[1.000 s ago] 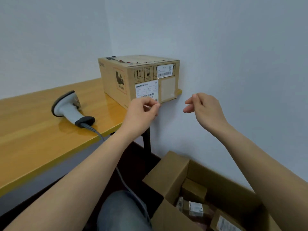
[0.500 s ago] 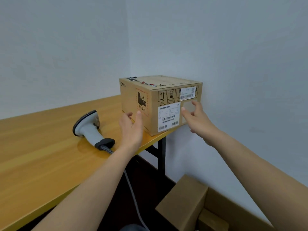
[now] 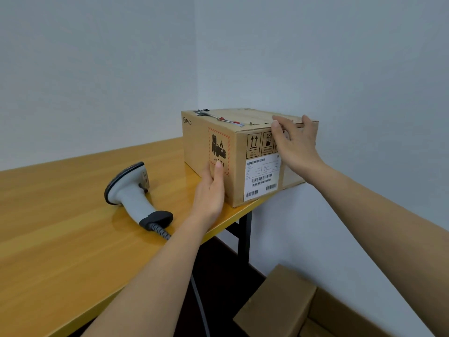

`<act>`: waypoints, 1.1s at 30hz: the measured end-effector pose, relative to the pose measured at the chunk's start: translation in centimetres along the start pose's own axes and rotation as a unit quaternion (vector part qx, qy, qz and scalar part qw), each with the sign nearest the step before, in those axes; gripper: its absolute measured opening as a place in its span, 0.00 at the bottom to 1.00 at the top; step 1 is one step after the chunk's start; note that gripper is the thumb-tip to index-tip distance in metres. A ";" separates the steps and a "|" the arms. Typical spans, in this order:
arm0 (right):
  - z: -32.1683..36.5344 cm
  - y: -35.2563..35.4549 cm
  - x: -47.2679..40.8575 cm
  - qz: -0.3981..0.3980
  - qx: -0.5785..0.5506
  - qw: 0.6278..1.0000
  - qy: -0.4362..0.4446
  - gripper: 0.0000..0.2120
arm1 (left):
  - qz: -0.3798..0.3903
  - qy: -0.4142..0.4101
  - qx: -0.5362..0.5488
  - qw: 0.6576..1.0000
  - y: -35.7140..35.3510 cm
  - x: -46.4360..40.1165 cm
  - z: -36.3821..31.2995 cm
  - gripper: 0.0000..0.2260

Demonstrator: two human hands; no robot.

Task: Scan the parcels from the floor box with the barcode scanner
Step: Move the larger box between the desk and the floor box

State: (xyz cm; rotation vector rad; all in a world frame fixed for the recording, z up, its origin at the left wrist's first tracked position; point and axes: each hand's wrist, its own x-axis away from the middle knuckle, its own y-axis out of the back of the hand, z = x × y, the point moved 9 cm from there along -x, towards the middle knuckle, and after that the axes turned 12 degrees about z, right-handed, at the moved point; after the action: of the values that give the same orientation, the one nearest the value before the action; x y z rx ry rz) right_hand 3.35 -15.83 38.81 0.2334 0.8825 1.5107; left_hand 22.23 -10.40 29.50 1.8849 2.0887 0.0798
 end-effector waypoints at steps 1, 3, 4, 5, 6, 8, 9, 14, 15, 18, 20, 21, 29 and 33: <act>0.2 -0.2 -0.1 0.002 0.002 1.000 0.006 0.20 | 0.000 -0.002 0.002 1.000 0.0 0.0 0.0 0.27; 0.7 -0.2 -0.2 -0.002 -0.002 1.000 0.015 0.17 | -0.009 -0.005 0.009 1.000 0.3 -0.2 0.3 0.27; 0.9 -0.1 -0.2 -0.006 -0.004 1.000 0.020 0.16 | -0.014 -0.005 0.013 1.000 0.4 -0.3 0.4 0.27; 1.2 0.0 -0.1 -0.010 -0.001 1.000 0.026 0.15 | -0.019 -0.005 0.017 1.000 0.5 -0.4 0.6 0.27; 1.3 0.2 0.0 -0.012 0.007 1.000 0.028 0.15 | -0.023 -0.005 0.020 1.000 0.6 -0.4 0.6 0.27; 1.7 0.6 0.5 -0.011 0.029 0.999 0.026 0.16 | -0.032 -0.003 0.022 0.999 0.7 -0.3 0.7 0.26; 1.9 0.7 0.7 -0.009 0.037 0.999 0.024 0.17 | -0.041 -0.001 0.023 0.999 0.8 -0.2 0.7 0.26; 3.6 1.4 2.6 0.001 0.084 0.996 0.035 0.19 | -0.176 0.019 0.020 0.984 3.4 0.9 0.9 0.22; 3.8 1.5 3.1 0.003 0.092 0.995 0.043 0.19 | -0.206 0.023 0.015 0.978 3.9 1.3 1.0 0.22; 3.6 2.2 4.4 0.001 0.084 0.995 0.061 0.16 | -0.235 0.024 0.000 0.972 4.2 1.7 0.9 0.22; 3.0 2.7 4.8 -0.001 0.072 0.996 0.055 0.15 | -0.220 0.024 0.001 0.975 4.1 1.4 1.2 0.24; 2.6 2.9 4.8 0.002 0.069 0.997 0.043 0.15 | -0.205 0.025 0.005 0.978 4.0 1.1 1.3 0.26; -1.0 6.0 2.4 0.023 0.004 0.994 -0.103 0.32 | -0.122 0.014 -0.036 0.992 2.3 0.2 0.8 0.35; -3.4 5.0 2.0 0.015 -0.088 0.988 -0.124 0.25 | -0.118 0.026 -0.046 0.992 2.2 0.1 0.8 0.35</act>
State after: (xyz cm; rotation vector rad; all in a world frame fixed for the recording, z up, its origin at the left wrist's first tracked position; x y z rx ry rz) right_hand -2.92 -14.72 38.97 0.2980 0.5475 1.5386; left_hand 24.54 -10.12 29.28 1.5882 2.2845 0.1677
